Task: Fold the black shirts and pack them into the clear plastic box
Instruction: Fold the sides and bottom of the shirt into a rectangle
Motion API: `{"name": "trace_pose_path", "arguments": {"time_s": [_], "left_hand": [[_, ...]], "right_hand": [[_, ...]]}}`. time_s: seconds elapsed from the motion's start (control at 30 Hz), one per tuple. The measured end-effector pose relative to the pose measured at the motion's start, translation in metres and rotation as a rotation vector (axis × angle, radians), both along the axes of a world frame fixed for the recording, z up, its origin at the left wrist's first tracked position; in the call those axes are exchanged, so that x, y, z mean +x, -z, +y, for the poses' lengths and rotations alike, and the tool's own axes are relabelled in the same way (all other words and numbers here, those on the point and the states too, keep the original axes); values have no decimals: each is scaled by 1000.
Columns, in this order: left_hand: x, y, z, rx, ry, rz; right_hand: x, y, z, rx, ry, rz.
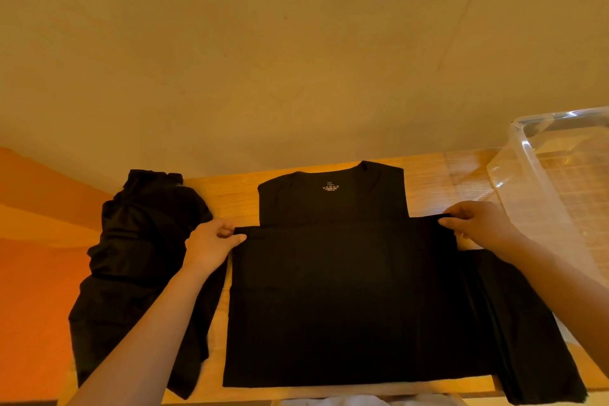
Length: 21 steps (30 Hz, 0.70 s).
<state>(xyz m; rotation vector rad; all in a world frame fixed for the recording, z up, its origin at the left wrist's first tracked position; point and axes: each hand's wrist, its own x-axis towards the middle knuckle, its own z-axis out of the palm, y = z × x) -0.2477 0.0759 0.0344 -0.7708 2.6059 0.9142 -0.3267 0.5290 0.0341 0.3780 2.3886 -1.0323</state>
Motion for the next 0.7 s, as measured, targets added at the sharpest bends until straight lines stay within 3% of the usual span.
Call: {"name": "trace_pose_path", "arguments": {"time_s": [0.23,0.53,0.6,0.7], "left_hand": [[2,-34,10,117,-68,92],[-36,-89,5,222,-180,302],[-60,-80,-5,169,-159,303],[-98,-42,-15,58,-117,236]], "right_hand": [[4,-26,-5,-191,0,39],[-45,-79,-13,-681,110,237],[-69,-73,-19,-632,151,242],[-100,-39,-32,-345,180,233]]}}
